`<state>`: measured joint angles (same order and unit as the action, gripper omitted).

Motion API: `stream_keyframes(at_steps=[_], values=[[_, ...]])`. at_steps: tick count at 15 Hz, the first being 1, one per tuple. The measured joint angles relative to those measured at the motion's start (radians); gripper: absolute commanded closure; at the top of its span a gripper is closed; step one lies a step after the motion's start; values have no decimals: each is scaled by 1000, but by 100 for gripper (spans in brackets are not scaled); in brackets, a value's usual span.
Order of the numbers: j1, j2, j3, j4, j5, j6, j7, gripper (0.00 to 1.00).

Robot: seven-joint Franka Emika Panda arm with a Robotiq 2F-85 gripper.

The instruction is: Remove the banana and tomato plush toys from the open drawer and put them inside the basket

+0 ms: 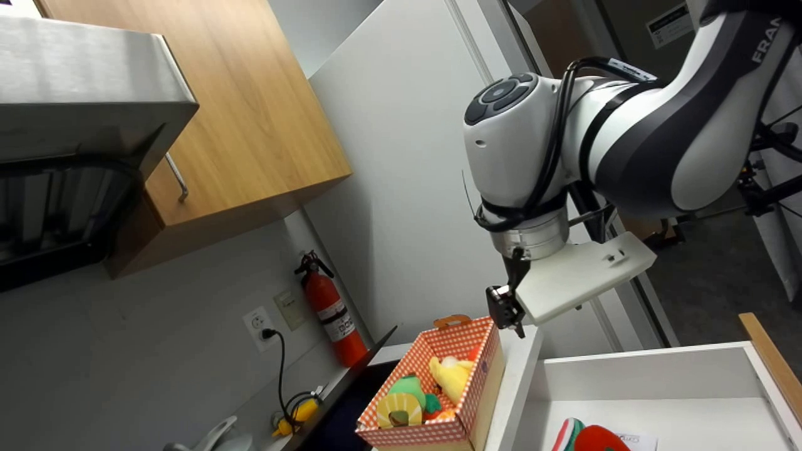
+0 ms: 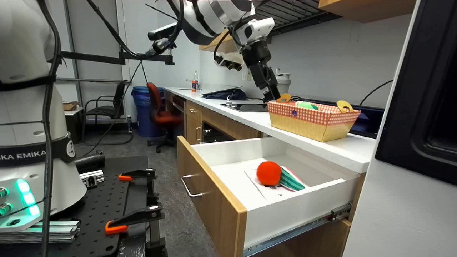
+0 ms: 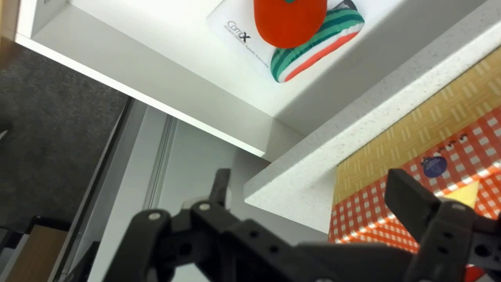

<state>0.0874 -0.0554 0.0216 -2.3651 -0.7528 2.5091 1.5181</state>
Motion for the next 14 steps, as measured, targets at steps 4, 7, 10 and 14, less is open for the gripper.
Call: stream_keyframes(at_steps=[4,7,10,14], values=[[-9,39,0,-1,0,4,-1,0],[-14,79,-3,2,-4,10,-3,0],[-17,120,-9,8,-10,24,-5,0],[-18,163,-17,21,-20,57,-7,0]])
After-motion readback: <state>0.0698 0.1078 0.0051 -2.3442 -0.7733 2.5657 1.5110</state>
